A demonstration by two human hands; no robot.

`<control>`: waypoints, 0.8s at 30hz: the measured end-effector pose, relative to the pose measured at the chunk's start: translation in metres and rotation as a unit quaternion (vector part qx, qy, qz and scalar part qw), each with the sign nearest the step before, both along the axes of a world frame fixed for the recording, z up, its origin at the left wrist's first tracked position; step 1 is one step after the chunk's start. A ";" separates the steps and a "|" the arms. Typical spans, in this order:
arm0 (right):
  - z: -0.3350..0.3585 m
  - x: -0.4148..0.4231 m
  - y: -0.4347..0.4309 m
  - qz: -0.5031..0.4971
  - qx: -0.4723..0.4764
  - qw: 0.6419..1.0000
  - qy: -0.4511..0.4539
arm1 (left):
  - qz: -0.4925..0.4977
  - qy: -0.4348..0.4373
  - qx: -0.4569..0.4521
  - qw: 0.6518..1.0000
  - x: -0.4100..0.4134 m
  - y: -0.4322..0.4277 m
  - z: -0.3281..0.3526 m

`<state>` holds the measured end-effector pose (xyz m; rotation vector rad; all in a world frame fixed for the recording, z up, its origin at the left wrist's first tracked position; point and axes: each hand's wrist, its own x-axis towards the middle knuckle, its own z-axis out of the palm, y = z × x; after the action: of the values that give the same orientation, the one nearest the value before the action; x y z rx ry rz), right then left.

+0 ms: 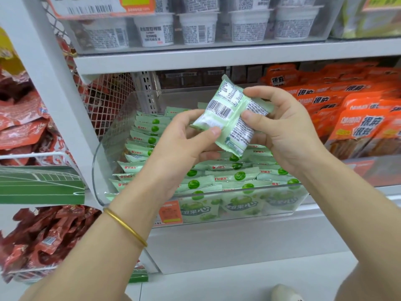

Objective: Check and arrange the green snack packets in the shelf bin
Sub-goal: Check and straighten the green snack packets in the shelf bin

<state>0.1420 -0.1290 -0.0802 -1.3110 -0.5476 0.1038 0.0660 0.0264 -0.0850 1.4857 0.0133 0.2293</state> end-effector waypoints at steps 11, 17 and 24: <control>0.005 0.006 -0.006 0.035 -0.018 0.999 -0.002 | 0.110 0.076 -0.073 0.988 0.013 0.011 0.005; 0.008 0.020 -0.007 -0.086 -0.204 0.953 -0.207 | 0.078 0.135 0.004 0.988 0.026 0.007 0.020; 0.001 0.033 -0.004 -0.189 -0.288 0.905 -0.251 | 0.186 0.014 0.417 0.889 0.039 0.022 0.002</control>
<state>0.1749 -0.1328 -0.0789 -2.0237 -0.7135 -0.4401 0.1053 0.0489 -0.0829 2.3467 0.2542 0.5745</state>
